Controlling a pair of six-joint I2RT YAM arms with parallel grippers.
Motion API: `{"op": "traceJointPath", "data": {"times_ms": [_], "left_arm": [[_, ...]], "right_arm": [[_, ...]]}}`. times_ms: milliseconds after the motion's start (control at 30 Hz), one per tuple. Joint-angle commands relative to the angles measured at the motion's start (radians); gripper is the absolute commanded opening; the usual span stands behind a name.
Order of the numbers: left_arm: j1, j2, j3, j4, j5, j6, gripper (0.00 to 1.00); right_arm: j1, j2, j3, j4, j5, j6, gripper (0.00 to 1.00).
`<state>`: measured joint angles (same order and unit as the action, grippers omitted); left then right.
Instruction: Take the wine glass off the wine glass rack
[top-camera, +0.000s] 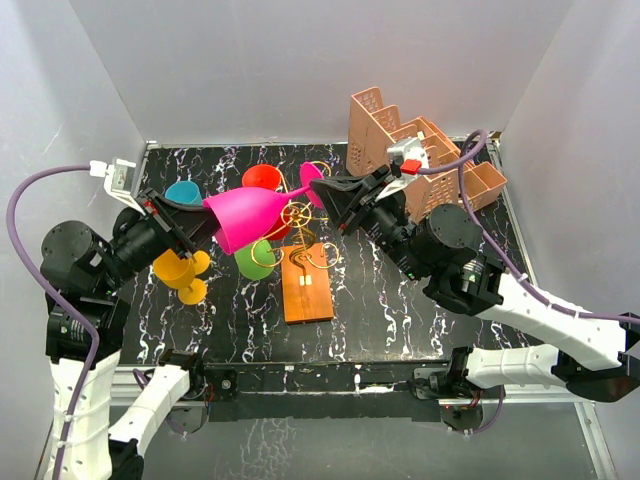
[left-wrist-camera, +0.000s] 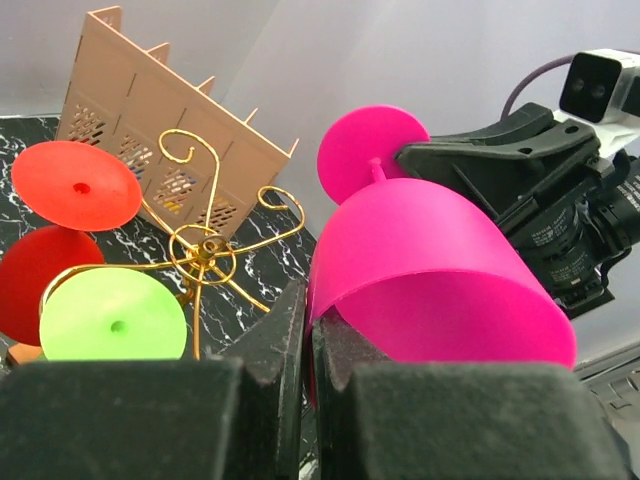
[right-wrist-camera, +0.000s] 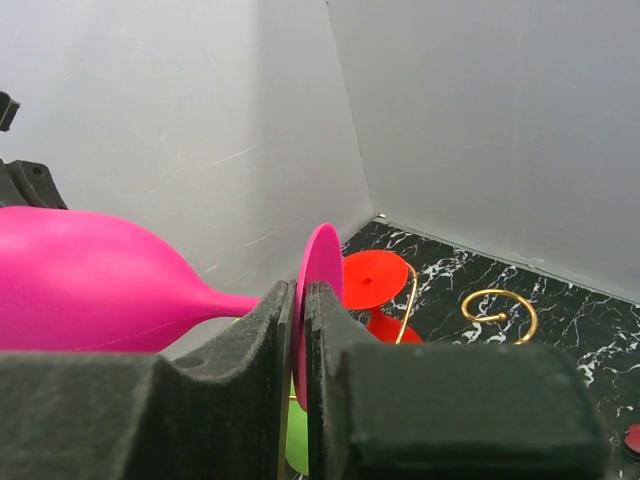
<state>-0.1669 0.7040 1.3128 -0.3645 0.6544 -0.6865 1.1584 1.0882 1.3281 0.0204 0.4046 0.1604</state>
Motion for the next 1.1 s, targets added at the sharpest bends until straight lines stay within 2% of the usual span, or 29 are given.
{"op": "traceJointPath", "data": {"times_ms": [0,133,233,333,500,567,967,1067], "left_arm": [[-0.005,0.024,0.059,-0.047,-0.053,0.025,0.0],[-0.004,0.032,0.112,-0.088,-0.113,0.055,0.0],[-0.005,0.039,0.184,-0.136,-0.277,0.089,0.0],[-0.005,0.049,0.24,-0.163,-0.452,0.106,0.0],[-0.005,0.12,0.337,-0.262,-0.737,0.124,0.0],[-0.005,0.16,0.35,-0.282,-0.811,0.15,0.0],[-0.003,0.564,0.55,-0.357,-1.115,0.289,0.0],[0.038,0.648,0.601,-0.379,-1.152,0.311,0.0]], "right_arm": [[0.006,-0.014,0.049,0.069,-0.009,-0.042,0.18],[0.006,-0.052,0.01,0.093,0.042,-0.069,0.41],[0.006,-0.09,-0.024,0.132,0.069,-0.111,0.55],[0.005,-0.12,-0.033,0.143,0.098,-0.149,0.63],[0.006,-0.172,-0.058,0.144,0.139,-0.182,0.65],[0.006,-0.193,-0.073,0.141,0.148,-0.186,0.66],[0.005,-0.287,-0.087,0.028,0.216,-0.181,0.66],[0.005,-0.303,-0.076,-0.002,0.239,-0.18,0.66]]}}
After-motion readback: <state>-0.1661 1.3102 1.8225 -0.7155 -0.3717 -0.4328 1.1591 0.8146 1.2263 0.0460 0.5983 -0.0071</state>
